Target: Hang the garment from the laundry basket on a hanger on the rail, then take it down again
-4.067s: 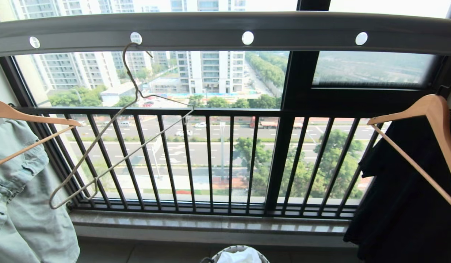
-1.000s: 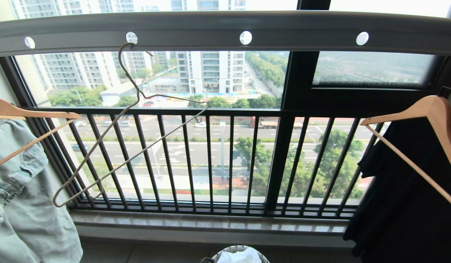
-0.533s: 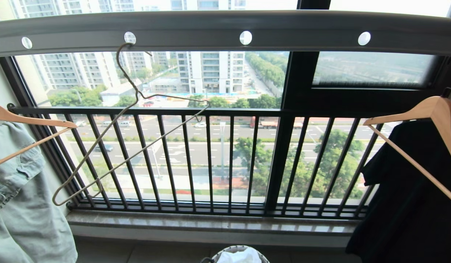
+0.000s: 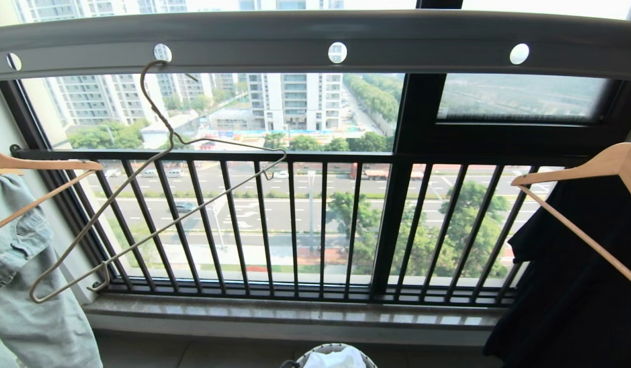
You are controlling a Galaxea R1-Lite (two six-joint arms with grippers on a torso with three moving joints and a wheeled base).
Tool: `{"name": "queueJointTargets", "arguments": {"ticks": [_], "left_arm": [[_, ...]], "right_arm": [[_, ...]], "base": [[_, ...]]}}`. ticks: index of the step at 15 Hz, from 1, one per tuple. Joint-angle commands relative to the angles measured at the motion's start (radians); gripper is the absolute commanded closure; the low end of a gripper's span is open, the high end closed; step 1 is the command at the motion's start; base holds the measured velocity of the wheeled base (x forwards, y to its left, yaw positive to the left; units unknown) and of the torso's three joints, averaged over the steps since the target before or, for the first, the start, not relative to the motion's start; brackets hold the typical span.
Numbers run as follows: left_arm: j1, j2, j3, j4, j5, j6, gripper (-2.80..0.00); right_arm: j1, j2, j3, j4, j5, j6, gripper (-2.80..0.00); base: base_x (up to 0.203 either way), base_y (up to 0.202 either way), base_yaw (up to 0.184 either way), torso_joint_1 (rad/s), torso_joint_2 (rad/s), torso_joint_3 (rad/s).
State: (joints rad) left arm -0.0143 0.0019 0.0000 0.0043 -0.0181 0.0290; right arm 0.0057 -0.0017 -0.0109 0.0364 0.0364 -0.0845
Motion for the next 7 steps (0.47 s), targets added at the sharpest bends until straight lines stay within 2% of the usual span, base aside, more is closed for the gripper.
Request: {"name": "queueJointTargets", "arguments": {"ticks": [1, 7], "left_arm": [[0.0, 0.0, 0.0, 0.0, 0.0, 0.0, 0.0], [-0.001, 0.0, 0.0, 0.0, 0.0, 0.0, 0.0]], "right_arm": [[0.0, 0.002, 0.0, 0.0, -0.001, 0.005, 0.0], [0.0, 0.002, 0.0, 0.0, -0.001, 0.002, 0.0]], "base": [[0.0, 0.0, 0.0, 0.0, 0.0, 0.0], [0.0, 0.0, 0.0, 0.0, 0.0, 0.0]]}}
